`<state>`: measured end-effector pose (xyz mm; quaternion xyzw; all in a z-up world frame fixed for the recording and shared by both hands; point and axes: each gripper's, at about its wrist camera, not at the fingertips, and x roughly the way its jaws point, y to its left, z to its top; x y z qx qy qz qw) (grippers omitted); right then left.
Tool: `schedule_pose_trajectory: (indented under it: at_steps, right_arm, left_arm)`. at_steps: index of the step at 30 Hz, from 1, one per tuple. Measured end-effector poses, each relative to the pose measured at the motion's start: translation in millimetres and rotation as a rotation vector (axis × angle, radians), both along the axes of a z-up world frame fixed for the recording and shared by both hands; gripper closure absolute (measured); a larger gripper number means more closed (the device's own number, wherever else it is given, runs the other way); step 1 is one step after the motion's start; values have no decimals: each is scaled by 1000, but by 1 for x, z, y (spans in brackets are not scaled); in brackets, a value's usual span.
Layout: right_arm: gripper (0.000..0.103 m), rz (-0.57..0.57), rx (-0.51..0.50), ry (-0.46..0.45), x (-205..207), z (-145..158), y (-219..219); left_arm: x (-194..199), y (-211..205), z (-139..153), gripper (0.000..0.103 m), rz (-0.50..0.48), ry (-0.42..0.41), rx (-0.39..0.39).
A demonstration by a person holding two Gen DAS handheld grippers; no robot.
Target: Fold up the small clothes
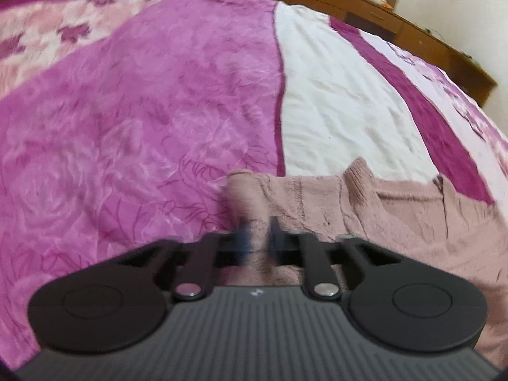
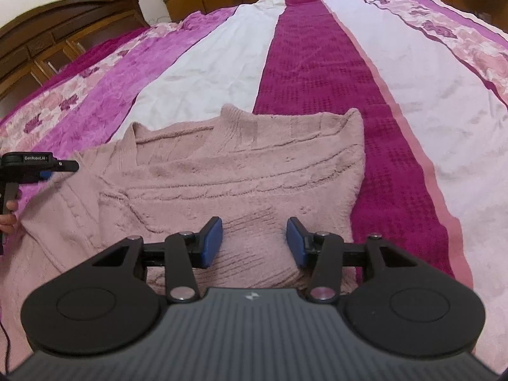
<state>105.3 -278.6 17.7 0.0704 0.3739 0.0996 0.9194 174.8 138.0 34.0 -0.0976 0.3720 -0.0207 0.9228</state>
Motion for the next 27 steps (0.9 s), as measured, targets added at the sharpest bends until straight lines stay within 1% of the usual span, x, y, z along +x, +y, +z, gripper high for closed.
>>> schedule_pose_trajectory:
  at_steps: [1, 2, 3, 5, 6, 7, 10, 11, 12, 13, 14, 16, 17, 19, 21, 22, 24, 27]
  right_arm:
    - [55, 6, -20, -8, -1, 1, 3]
    - [68, 17, -25, -15, -2, 3, 5]
    - [90, 27, -9, -21, -2, 6, 4]
    - [91, 31, 53, -61, -7, 20, 3]
    - [91, 34, 65, -99, -10, 30, 4]
    - [91, 31, 64, -158, -13, 45, 6]
    - [91, -17, 82, -309, -21, 80, 1]
    - [91, -45, 87, -346, -22, 87, -3]
    - [91, -63, 76, -368, -21, 91, -6]
    - [91, -80, 49, -367, -17, 90, -8]
    - [91, -100, 39, -345, -11, 85, -11]
    - [91, -122, 25, -270, 3, 66, -16]
    - [91, -129, 1, -225, 11, 53, -17]
    - [91, -144, -49, -148, 22, 27, -19]
    - [91, -164, -64, -77, 29, 3, -22]
    - [91, -177, -52, -57, 30, -6, -25]
    - [91, -199, -19, -61, 28, -14, -27]
    - [90, -208, -7, -57, 27, -7, -27]
  left_arm:
    - [-3, 1, 1, 91, 4, -19, -7]
    - [-6, 4, 3, 92, 14, -42, -21]
    - [-9, 8, 5, 92, 31, -60, -39]
    - [-13, 21, 6, 92, 75, -90, -92]
    - [-14, 27, 6, 92, 96, -95, -118]
    - [-15, 32, 4, 92, 115, -93, -136]
    - [-17, 40, -1, 94, 184, -97, -125]
    - [-19, 44, -2, 100, 213, -102, -124]
    - [-20, 48, -4, 100, 244, -105, -128]
    - [-20, 53, -5, 100, 268, -104, -144]
    - [-19, 58, -7, 99, 282, -97, -166]
    - [-18, 64, -9, 99, 291, -84, -210]
    - [-18, 64, -9, 99, 287, -82, -216]
    - [-19, 61, -5, 99, 270, -84, -197]
    - [-22, 57, 1, 99, 248, -81, -181]
    - [-24, 54, 3, 99, 238, -82, -179]
    - [-29, 50, 10, 99, 222, -82, -166]
    - [-36, 38, 19, 99, 173, -72, -131]
